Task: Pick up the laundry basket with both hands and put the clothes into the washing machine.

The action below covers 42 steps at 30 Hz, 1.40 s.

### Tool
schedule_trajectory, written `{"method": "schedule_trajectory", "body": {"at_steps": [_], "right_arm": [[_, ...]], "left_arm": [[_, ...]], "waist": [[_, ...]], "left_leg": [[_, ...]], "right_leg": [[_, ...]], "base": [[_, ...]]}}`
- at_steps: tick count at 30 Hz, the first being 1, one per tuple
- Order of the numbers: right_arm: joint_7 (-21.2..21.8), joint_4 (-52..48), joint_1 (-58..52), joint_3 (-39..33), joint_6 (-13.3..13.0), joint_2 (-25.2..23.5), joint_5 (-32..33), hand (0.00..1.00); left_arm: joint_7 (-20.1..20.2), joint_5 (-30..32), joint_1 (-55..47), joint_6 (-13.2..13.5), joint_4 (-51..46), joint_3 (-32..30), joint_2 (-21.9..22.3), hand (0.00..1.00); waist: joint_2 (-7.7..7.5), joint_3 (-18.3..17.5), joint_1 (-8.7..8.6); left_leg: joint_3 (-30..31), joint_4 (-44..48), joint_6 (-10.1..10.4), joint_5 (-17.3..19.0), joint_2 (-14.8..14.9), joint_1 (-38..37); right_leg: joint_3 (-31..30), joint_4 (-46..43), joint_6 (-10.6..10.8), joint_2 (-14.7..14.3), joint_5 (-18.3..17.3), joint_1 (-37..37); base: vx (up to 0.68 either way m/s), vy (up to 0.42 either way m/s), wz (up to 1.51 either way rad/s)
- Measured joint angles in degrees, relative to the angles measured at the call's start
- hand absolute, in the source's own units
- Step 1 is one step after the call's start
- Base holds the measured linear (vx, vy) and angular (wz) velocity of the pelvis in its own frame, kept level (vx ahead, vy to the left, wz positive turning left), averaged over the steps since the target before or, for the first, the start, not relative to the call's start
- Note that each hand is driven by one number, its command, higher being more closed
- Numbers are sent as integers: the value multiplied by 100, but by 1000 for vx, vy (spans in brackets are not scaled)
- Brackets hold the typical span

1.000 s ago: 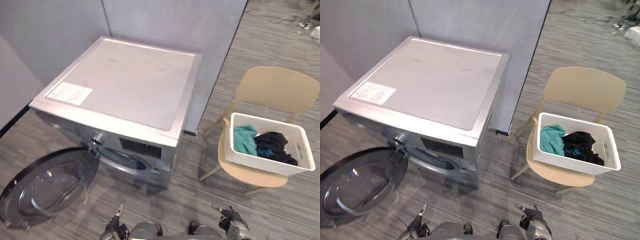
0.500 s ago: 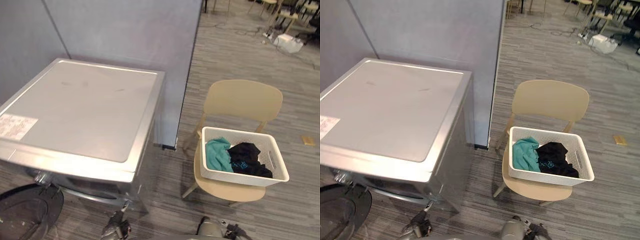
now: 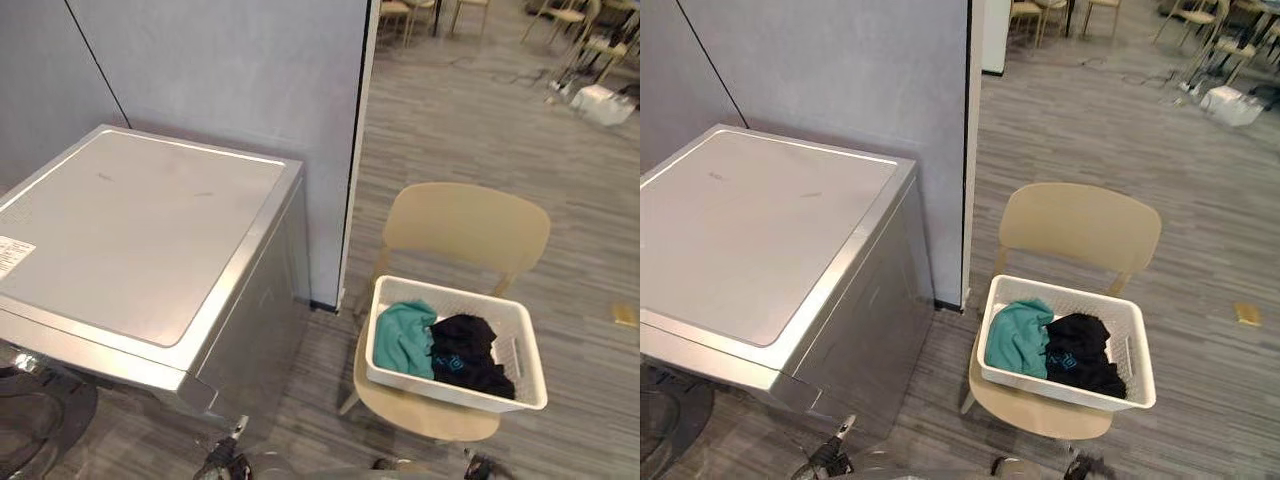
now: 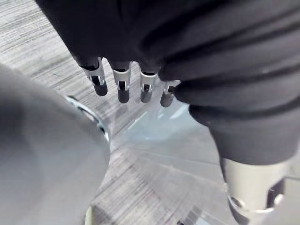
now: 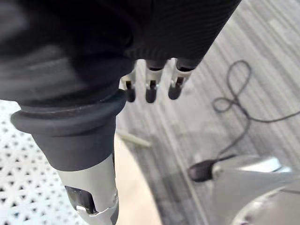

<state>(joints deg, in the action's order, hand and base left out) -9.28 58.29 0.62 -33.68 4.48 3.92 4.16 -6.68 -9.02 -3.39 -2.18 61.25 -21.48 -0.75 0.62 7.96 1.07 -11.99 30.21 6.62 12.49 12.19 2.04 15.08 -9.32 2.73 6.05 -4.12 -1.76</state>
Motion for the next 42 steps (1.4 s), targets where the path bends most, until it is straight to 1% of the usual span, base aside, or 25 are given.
{"method": "schedule_trajectory", "body": {"at_steps": [1, 2, 3, 4, 5, 6, 7, 9, 11, 14, 15, 17, 19, 21, 23, 26, 29, 30, 31, 32, 33, 35, 36, 38, 42], "right_arm": [[-25, -176, -3, 92, -9, -38, 41, 0], [-59, -620, 1, 331, -14, -115, 69, 0], [-60, -1173, 6, 664, -30, -155, 106, 0], [-63, -1471, -9, 814, -66, -178, 125, 0], [-134, -1951, -102, 952, -55, -293, 238, 0], [-152, -2209, -172, 996, -67, -349, 251, 0], [-149, -2785, -484, 1196, -105, -403, 252, 0], [-22, -3902, -1016, 1562, -218, -482, 251, 0], [176, -5190, -1503, 1988, -441, -519, 259, 0], [419, -6059, -1684, 2189, -668, -593, 264, 0], [457, -6116, -1684, 2203, -691, -590, 273, 0], [546, -6149, -1666, 2228, -796, -576, 296, 0], [592, -6124, -1578, 2260, -804, -552, 270, 0], [575, -6026, -1361, 2295, -789, -398, -49, 0], [578, -5926, -1182, 2293, -788, -198, -214, 0], [575, -5752, -945, 2293, -791, 81, -356, 0], [557, -4863, -242, 2362, -781, 487, -498, 0], [553, -4626, -69, 2413, -777, 620, -523, 0], [553, -4167, 313, 2537, -755, 915, -653, 0], [561, -3686, 793, 2707, -719, 1176, -707, 0], [564, -3429, 1061, 2793, -700, 1284, -710, 0], [559, -2575, 2123, 3047, -646, 1687, -711, 0], [560, -2383, 2334, 3106, -633, 1764, -710, 0], [559, -2082, 2807, 3254, -580, 1876, -755, 0], [531, -1761, 3374, 3385, -520, 1895, -835, 0]], "left_arm": [[2, 0, -20, -1, 0, 101, -26, 0], [1, 0, -31, 0, -1, 191, -32, 0], [2, 15, -12, -3, -2, 251, -18, 0], [-2, 21, 7, -5, -5, 242, -10, 0], [-7, 29, 9, -12, -6, 225, -10, 0], [-9, 34, 6, -15, -21, 198, -8, 0], [-66, 65, 14, -15, -75, 146, 5, 0], [-120, 73, -60, -12, -226, 103, 88, 0], [-124, 80, -119, 0, -395, 63, 141, 0], [-123, 100, -184, 24, -545, 54, 229, 0], [-122, 117, -205, 23, -544, 51, 219, 0], [-112, 192, -265, 26, -540, 55, 251, 0], [-106, 289, -269, 27, -483, 62, 216, 0], [-94, 314, -316, 24, -441, 95, 126, 0], [-90, 329, -312, 24, -439, 132, 56, 0], [-77, 363, -306, 27, -440, 231, -73, 0], [-2, 522, -233, 26, -440, 515, -281, 0], [25, 525, -209, 26, -442, 575, -311, 0], [39, 526, -151, 30, -452, 620, -330, 0], [42, 530, -132, 32, -461, 639, -349, 0], [42, 533, -121, 32, -472, 680, -358, 0], [41, 540, 50, 31, -507, 874, -439, 0], [40, 539, 84, 30, -508, 925, -441, 0], [25, 534, 132, 32, -538, 1067, -458, 0], [-10, 426, 355, 35, -563, 1090, -464, 0]], "waist": [[-3, -14, 8], [56, -57, 23], [78, -70, 15], [86, -62, 27], [62, -49, 49], [35, -44, 77], [20, -53, 133], [30, -59, 114], [5, -103, 106], [27, -167, 90], [35, -193, 91], [38, -300, 116], [29, -296, 129], [-8, -303, 128], [-49, -273, 129], [-179, -264, 154], [-303, -202, 197], [-310, -166, 222], [-295, -58, 319], [-269, 40, 331], [-254, 84, 342], [-169, 498, 461], [-149, 598, 482], [-74, 848, 652], [-3, 1295, 753]], "left_leg": [[-96, -282, -9, 6, -45, -139], [-109, -945, 0, 5, -206, -421], [-130, -1491, -17, 12, -283, -559], [-72, -1656, -53, 27, -316, -597], [30, -1765, -117, 25, -366, -587], [50, -1759, -148, 6, -393, -589], [52, -1753, -164, -4, -432, -638], [72, -1756, -189, -19, -470, -689], [148, -1802, -311, -102, -526, -689], [230, -1850, -310, -114, -518, -671], [239, -1863, -304, -117, -515, -675], [230, -2018, -248, -165, -523, -682], [230, -2090, -245, -194, -535, -665], [260, -2167, -244, -195, -554, -647], [417, -2218, -243, -195, -577, -579], [652, -2290, -233, -204, -616, -459], [854, -2385, -234, -349, -671, -277], [910, -2397, -243, -385, -682, -255], [997, -2399, -245, -415, -698, -204], [1089, -2363, -242, -437, -712, -93], [1126, -2319, -241, -438, -716, -9], [1267, -2041, -240, -440, -724, 267], [1324, -1969, -239, -440, -729, 336], [1444, -1830, -232, -444, -717, 546], [1650, -1392, -231, -444, -725, 1014]], "right_leg": [[-31, 25, 27, 9, 16, -2], [-108, 142, 106, -18, 87, 28], [-147, 289, 118, -41, 207, 125], [-160, 356, 126, -53, 263, 169], [-200, 459, 91, -65, 369, 209], [-259, 493, 88, -55, 388, 196], [-283, 543, 114, -22, 403, 130], [-285, 568, 123, 18, 405, 43], [-289, 571, 128, 60, 404, 91], [-313, 674, 171, 24, 457, 98], [-326, 707, 169, 12, 485, 92], [-392, 967, 156, -40, 674, 77], [-421, 1210, 136, -72, 844, 37], [-455, 1502, 122, -106, 1033, -18], [-432, 1505, 115, -112, 1046, 14], [-305, 1521, 115, -98, 1047, 82], [-135, 1504, 114, -51, 1061, 216], [-100, 1503, 114, -39, 1064, 224], [-31, 1502, 114, -26, 1066, 222], [76, 1500, 112, -10, 1067, 255], [111, 1499, 99, -7, 1076, 308], [221, 1497, 24, -8, 1133, 420], [263, 1496, 22, -7, 1134, 425], [374, 1418, 17, -12, 1131, 545], [414, 966, -49, 37, 1060, 937]], "base": [[-7, 40, -3], [-3, 30, -6], [-14, 38, -9], [-14, 81, -8], [-7, 73, -4], [-5, 75, -4], [-2, 55, -2], [-7, 25, -1], [-21, 1, 0], [-25, -18, -4], [-34, -20, -10], [-24, -10, -18], [-40, -9, -13], [-51, -15, -12], [-78, -18, 2], [-58, -17, 19], [-21, -19, 29], [14, -16, 37], [6, -15, 41], [-4, -13, 38], [-21, -12, 34], [-24, -13, 26], [-64, -30, 28], [-57, -35, 26], [-75, 20, 14]]}}
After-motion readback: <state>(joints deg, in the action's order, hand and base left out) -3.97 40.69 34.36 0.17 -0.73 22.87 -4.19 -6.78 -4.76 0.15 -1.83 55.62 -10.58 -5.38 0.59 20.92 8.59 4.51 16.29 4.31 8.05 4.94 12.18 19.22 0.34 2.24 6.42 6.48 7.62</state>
